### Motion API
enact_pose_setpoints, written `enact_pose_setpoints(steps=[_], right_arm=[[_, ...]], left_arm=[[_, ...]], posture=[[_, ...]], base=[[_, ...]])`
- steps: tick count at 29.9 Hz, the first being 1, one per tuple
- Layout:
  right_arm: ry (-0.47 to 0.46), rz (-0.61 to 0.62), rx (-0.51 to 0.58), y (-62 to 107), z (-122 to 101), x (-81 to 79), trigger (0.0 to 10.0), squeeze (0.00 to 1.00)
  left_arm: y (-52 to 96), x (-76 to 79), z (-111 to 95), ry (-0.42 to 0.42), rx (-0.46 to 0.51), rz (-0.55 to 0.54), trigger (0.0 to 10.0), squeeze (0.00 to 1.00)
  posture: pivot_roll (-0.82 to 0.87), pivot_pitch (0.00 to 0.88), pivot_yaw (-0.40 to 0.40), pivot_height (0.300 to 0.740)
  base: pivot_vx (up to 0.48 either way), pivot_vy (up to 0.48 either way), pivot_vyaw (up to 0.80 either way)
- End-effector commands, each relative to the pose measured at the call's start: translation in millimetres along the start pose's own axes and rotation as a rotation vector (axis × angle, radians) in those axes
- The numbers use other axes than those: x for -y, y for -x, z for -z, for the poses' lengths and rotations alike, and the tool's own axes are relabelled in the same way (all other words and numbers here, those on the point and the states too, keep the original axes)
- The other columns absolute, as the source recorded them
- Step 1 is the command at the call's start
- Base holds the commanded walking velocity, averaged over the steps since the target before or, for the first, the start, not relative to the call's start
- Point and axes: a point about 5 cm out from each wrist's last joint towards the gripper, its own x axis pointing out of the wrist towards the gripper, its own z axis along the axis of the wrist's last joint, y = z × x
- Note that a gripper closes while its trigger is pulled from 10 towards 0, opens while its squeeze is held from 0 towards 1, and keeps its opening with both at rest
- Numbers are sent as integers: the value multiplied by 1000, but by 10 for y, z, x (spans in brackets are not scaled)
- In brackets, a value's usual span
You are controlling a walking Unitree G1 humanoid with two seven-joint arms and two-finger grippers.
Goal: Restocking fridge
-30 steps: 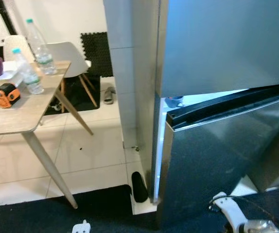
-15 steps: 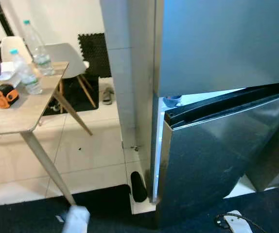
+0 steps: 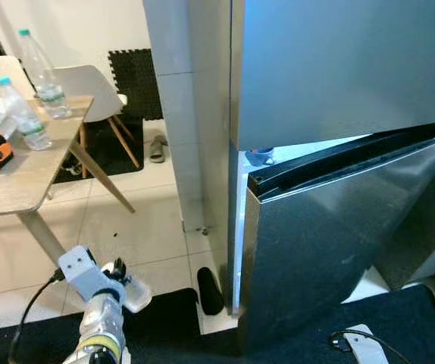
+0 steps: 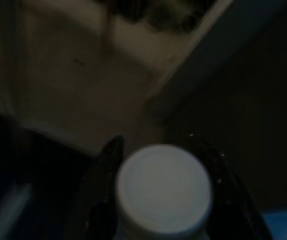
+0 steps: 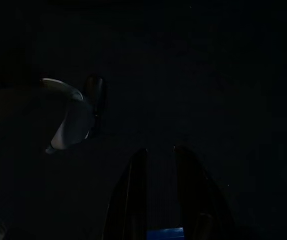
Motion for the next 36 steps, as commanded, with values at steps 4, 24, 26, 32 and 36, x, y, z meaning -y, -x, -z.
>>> enact_pose_setpoints(steps=[4, 24, 26, 32, 36], right_arm=[[-11, -1, 21, -10, -42, -34, 10000, 0], [-52, -31, 53, -24, -101, -101, 10000, 0], [-53, -33, 55, -24, -106, -103, 10000, 0], [-55, -39, 64, -26, -125, -111, 10000, 0], [-59, -44, 69, -27, -137, -119, 10000, 0]], left_arm=[[-102, 345, -200, 210, 132, 275, 10000, 0], [-133, 1242, -252, 338, 212, 734, 10000, 0], [-134, 1296, -251, 353, 212, 746, 10000, 0], [-97, 1480, -133, 382, 165, 804, 10000, 0], [-57, 1547, -8, 398, 118, 820, 10000, 0]], posture=[[-32, 0, -3, 740], [-36, 0, -3, 740], [-36, 0, -3, 740], [-38, 0, -3, 740], [-39, 0, -2, 740]], base=[[0, 0, 0], [0, 0, 0], [0, 0, 0], [0, 0, 0], [0, 0, 0]])
